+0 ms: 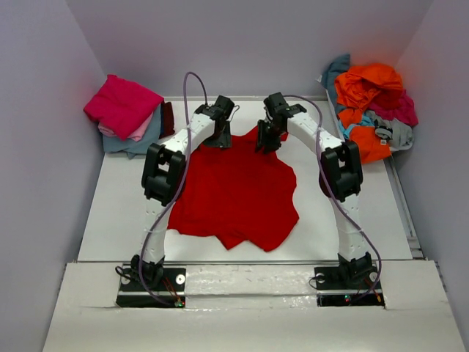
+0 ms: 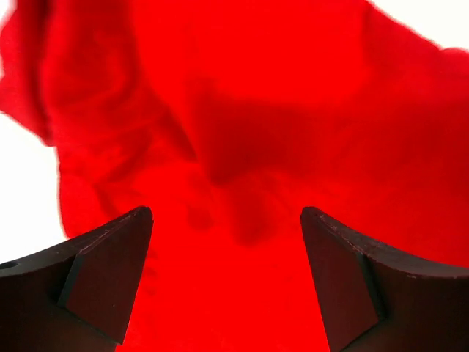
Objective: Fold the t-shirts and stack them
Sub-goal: Flatten the tshirt out
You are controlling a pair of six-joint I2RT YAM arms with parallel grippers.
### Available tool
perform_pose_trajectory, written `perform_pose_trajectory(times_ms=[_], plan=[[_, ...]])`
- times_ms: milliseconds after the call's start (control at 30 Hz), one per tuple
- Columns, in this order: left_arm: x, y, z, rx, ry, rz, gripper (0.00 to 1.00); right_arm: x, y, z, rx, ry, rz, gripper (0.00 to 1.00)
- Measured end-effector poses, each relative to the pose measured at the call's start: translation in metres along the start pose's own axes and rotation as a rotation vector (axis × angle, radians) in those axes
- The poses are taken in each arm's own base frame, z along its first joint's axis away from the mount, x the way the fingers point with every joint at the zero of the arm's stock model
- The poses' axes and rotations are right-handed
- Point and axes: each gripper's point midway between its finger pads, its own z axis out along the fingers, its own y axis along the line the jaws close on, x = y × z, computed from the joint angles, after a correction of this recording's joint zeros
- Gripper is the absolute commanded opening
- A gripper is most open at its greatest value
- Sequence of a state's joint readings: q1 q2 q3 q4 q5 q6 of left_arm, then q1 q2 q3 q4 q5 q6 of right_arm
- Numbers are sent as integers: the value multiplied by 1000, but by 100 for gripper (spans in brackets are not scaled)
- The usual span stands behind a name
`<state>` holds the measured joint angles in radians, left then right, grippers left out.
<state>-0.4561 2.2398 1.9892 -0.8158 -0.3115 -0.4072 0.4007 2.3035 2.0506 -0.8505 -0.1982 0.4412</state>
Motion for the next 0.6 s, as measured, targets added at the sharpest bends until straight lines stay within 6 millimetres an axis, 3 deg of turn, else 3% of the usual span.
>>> perform_pose_trajectory(times_ms=[233,433,600], plan=[[19,-8,21,25,74,21,94,20,-6,4,16,62,10,40],[24,-10,25,40,94,32,95,22,-10,3,24,73,16,41],[41,-4,33,34,143,42,95,25,-12,3,31,85,19,45]])
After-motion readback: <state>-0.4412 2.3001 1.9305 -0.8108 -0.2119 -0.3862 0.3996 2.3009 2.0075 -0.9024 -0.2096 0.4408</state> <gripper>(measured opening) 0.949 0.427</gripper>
